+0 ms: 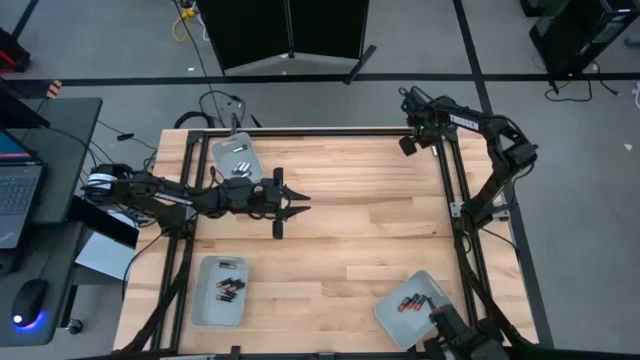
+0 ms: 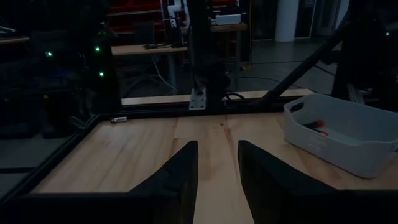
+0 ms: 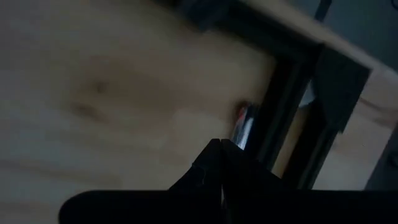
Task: Sort batteries
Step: Adjust the bottom right gray bin
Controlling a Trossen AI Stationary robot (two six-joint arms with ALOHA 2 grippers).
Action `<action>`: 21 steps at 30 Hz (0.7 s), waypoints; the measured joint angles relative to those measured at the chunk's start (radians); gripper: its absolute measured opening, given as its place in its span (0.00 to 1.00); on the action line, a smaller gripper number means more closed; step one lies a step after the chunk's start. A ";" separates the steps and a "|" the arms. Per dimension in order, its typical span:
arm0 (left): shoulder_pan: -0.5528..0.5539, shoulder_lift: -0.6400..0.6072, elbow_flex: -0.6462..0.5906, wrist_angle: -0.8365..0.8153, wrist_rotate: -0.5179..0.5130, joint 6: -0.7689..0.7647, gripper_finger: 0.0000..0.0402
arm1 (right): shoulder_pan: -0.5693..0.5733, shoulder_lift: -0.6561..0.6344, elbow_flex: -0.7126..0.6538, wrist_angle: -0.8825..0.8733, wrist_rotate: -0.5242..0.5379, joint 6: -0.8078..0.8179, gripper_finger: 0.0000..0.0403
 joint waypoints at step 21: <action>0.000 0.000 0.000 0.001 -0.038 0.024 0.30 | -0.029 0.099 0.345 -0.116 -0.065 -0.278 0.02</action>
